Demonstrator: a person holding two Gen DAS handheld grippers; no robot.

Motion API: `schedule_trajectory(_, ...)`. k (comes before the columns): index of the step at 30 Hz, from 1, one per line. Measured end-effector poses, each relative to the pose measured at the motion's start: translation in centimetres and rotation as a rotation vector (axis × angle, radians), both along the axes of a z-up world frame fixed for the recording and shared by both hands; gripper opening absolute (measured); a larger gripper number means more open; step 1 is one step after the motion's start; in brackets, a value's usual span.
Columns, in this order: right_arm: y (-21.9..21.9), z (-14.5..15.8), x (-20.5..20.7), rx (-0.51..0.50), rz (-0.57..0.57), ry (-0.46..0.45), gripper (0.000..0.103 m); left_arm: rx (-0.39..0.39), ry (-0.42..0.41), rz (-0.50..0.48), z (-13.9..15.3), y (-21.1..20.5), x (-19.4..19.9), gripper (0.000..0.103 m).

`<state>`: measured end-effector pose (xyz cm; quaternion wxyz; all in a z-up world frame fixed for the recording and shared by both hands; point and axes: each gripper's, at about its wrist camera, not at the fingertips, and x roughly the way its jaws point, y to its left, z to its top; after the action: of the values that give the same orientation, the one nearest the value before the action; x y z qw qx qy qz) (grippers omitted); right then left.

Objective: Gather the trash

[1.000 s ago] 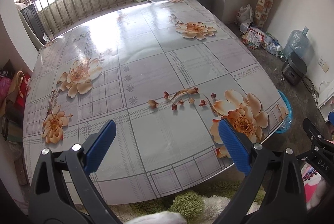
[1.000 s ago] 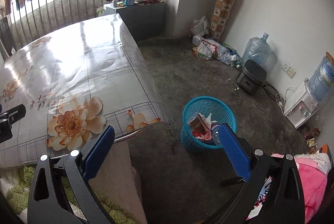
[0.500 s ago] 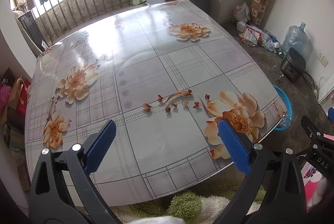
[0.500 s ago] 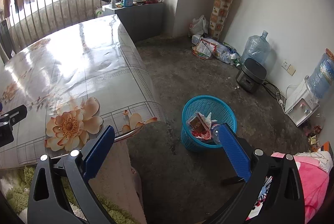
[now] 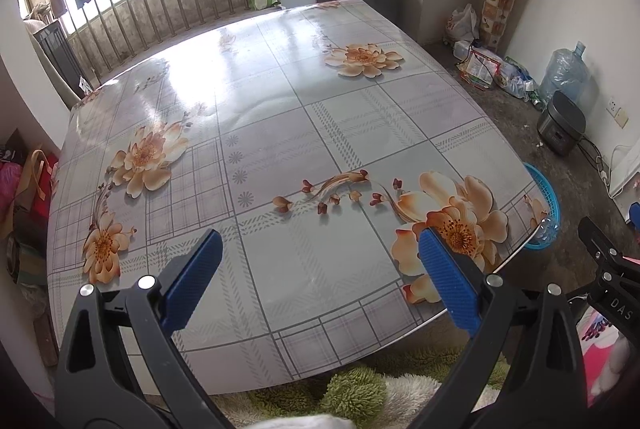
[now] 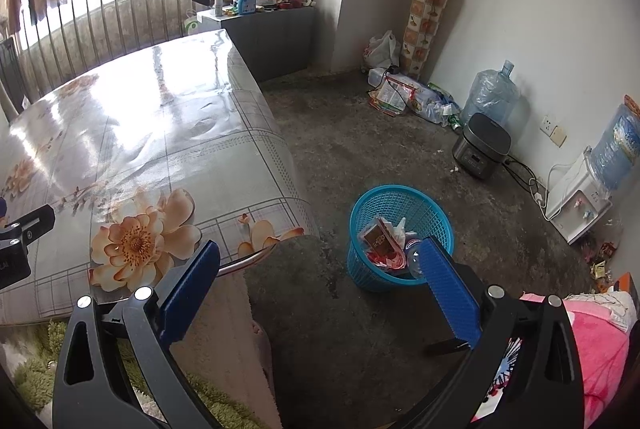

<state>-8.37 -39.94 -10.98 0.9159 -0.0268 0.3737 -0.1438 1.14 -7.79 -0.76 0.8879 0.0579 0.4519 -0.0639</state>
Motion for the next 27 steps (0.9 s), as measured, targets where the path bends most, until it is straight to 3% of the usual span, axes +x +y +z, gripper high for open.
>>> schedule_trajectory(27, 0.23, 0.05, -0.11, -0.001, -0.002, -0.002, 0.097, 0.000, -0.001, -0.004, -0.01, 0.00, -0.13, 0.094)
